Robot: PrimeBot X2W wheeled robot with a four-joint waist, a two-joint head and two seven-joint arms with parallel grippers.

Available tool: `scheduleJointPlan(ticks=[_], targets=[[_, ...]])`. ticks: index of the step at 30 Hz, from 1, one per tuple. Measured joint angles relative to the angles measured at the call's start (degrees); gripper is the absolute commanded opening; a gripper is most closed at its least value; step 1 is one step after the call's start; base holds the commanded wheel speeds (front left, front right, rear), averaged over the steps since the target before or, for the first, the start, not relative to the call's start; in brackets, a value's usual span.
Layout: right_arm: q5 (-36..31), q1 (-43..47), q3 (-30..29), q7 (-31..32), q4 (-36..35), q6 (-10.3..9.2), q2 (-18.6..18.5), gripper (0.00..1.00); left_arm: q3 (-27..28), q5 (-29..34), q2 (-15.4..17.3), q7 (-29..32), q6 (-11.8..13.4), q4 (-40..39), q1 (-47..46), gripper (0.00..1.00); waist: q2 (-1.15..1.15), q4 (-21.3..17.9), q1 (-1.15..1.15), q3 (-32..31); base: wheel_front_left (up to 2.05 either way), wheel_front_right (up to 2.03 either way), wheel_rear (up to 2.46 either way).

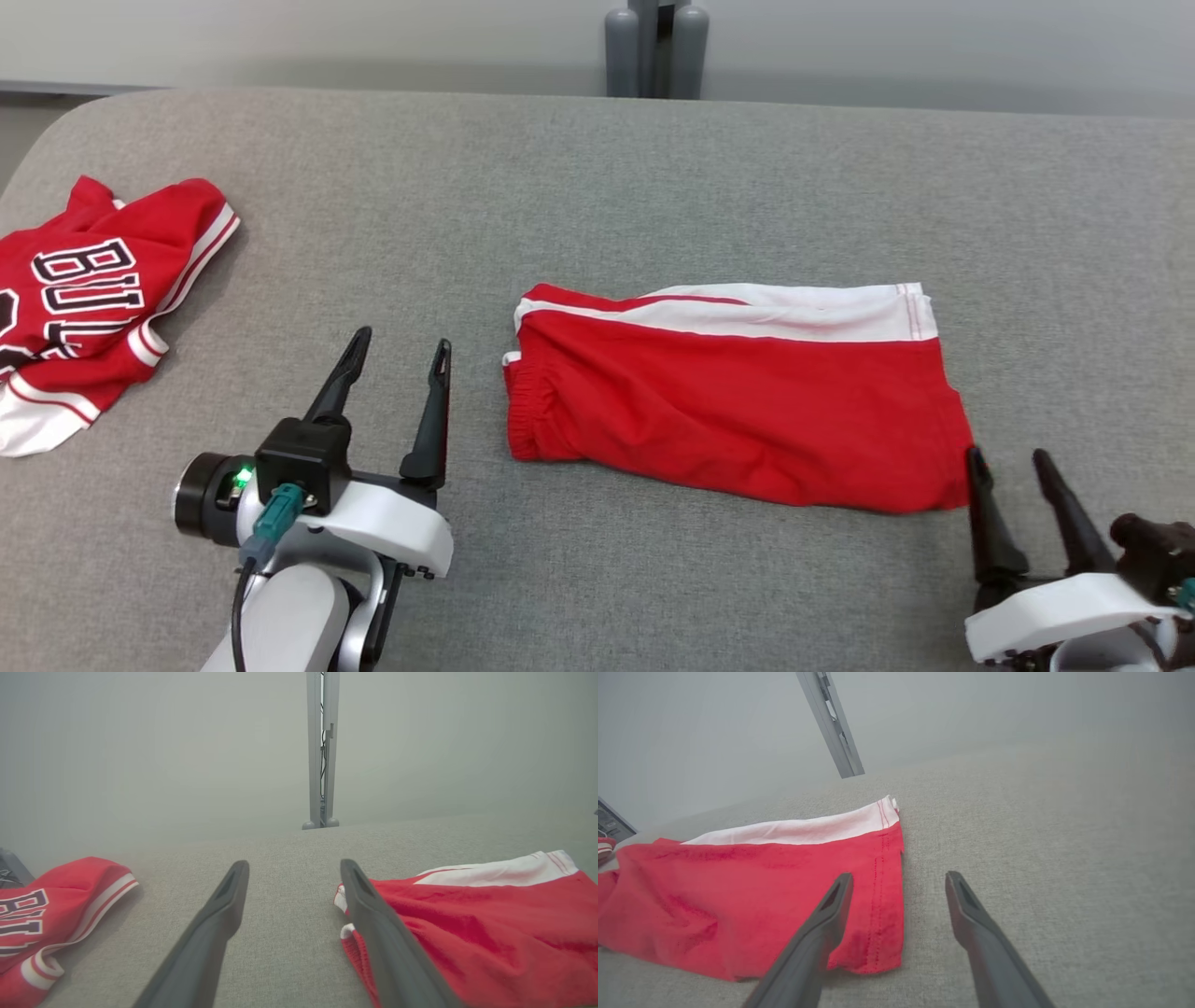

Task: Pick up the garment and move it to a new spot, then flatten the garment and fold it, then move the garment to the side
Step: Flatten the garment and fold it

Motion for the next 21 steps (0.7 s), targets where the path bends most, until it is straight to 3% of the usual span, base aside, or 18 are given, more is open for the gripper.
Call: scheduleJointPlan(ticks=[9, 21], targets=[[-8.7, -0.7, -4.8, 0.0, -7.0, 0.00, -0.4, 1.00, 1.3, -0.2, 2.1, 0.0, 1.3, -1.3, 1.3, 1.00, 0.00, -2.2, 0.00, -2.3, 0.00, 0.00, 0.00], [-13.2, 1.4, -6.3, 4.3, -12.3, 0.00, -0.3, 1.00, 1.8, -0.5, 3.1, 0.2, 3.1, -1.2, 4.6, 1.00, 0.00, -2.7, 0.00, -5.7, 0.00, 0.00, 0.00]])
